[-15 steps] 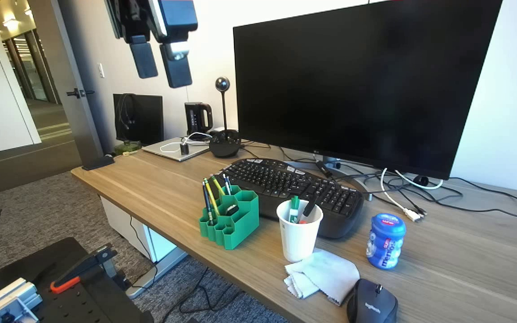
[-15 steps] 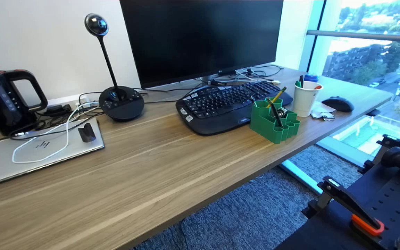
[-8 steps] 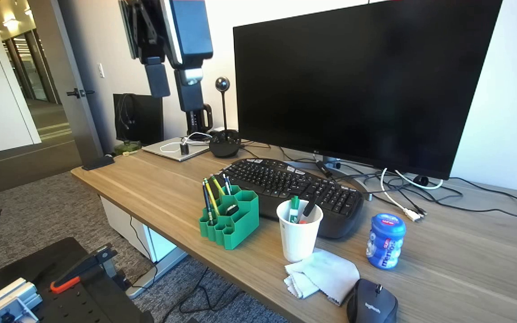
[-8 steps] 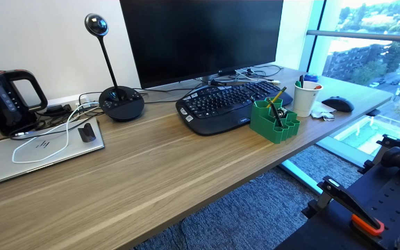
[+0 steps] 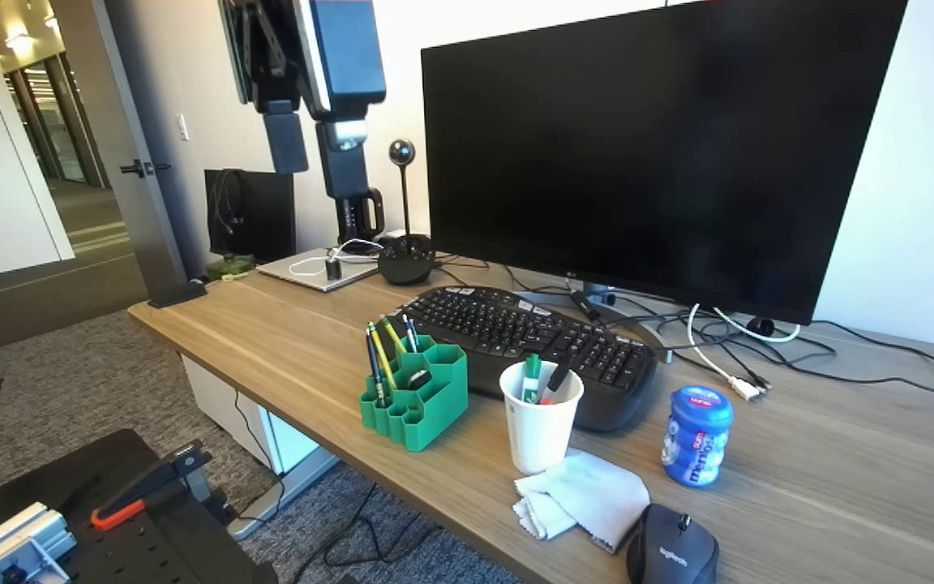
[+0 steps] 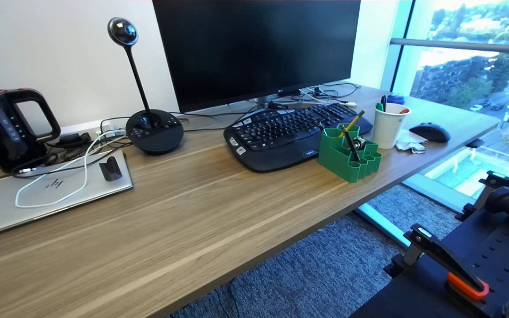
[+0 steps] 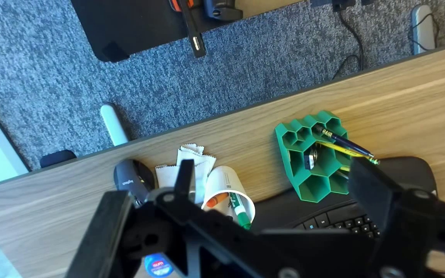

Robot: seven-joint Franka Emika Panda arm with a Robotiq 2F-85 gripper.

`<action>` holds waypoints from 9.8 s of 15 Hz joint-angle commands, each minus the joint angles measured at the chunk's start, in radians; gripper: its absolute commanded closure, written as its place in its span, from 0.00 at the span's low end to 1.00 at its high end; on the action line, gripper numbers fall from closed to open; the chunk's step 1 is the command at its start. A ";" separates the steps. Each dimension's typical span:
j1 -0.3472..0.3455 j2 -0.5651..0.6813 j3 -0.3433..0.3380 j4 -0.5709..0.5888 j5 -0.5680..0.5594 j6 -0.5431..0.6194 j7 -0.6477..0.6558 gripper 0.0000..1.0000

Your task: Move the marker to the green rack

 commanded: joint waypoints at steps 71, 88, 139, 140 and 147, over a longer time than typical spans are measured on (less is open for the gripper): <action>0.047 0.601 -0.014 0.284 -0.105 0.350 0.361 0.00; 0.077 0.692 -0.027 0.357 -0.128 0.311 0.379 0.00; 0.103 0.829 -0.079 0.565 -0.112 0.208 0.506 0.00; 0.100 0.828 -0.077 0.570 -0.104 0.201 0.490 0.00; 0.047 0.805 -0.024 0.571 0.019 0.148 0.197 0.00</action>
